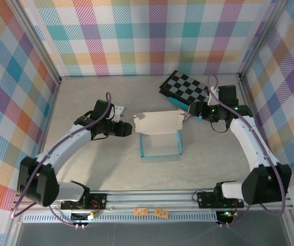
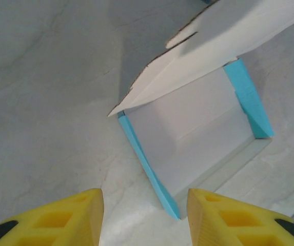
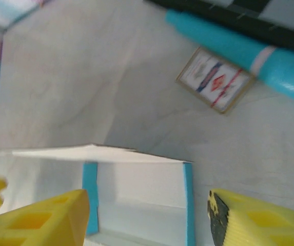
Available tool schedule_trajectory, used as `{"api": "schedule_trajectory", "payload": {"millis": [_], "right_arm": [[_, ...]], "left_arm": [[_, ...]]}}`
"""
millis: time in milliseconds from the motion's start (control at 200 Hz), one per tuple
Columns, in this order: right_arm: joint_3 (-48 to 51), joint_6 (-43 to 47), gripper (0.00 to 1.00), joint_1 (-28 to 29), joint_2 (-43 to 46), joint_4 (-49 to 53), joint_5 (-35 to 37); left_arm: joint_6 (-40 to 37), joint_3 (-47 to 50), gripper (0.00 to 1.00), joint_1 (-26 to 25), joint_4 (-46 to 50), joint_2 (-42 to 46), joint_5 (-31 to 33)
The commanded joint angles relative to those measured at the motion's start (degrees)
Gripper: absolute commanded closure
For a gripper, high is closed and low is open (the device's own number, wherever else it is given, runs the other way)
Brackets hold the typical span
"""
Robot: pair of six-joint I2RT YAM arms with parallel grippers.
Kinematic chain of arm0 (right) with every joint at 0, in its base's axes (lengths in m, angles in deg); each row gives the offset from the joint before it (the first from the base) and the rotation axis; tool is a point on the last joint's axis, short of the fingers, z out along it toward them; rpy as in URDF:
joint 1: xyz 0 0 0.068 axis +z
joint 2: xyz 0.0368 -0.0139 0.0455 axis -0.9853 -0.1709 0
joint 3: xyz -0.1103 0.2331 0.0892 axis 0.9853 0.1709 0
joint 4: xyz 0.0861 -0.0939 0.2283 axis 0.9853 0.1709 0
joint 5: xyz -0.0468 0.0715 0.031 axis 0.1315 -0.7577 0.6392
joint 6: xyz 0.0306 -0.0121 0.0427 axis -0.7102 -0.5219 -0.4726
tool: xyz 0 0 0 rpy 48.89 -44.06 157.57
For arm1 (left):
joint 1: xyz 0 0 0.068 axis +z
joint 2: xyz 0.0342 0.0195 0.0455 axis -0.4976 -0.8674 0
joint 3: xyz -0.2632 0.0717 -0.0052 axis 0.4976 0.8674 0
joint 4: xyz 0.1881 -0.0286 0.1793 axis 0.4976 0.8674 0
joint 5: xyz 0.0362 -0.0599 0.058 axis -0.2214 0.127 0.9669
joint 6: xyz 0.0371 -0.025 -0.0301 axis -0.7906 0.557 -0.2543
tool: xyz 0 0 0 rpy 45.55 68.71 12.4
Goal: Fold the paper box
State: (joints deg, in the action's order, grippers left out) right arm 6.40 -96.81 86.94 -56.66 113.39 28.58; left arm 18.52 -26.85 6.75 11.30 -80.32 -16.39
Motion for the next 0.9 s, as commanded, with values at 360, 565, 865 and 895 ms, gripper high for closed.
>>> {"api": "schedule_trajectory", "payload": {"millis": [360,565,865,895], "right_arm": [[3.9,20.4,0.35,0.4,-10.3,-11.1,-9.3],[3.3,23.4,0.36,0.6,-12.6,-11.2,-11.4],[1.3,25.3,0.45,3.1,-15.7,-10.1,-8.4],[1.2,25.3,0.47,3.2,-15.9,-10.3,-7.8]], "left_arm": [[-7.3,-3.9,0.53,0.9,-7.5,-12.7,-2.7],[-6.5,-5.1,0.55,0.9,-11.1,-15.3,-5.4],[-5.4,-6.6,0.66,0.9,-11.6,-15.8,-5.6],[-5.1,-6.7,0.69,0.9,-11.7,-15.9,-5.6]]}}
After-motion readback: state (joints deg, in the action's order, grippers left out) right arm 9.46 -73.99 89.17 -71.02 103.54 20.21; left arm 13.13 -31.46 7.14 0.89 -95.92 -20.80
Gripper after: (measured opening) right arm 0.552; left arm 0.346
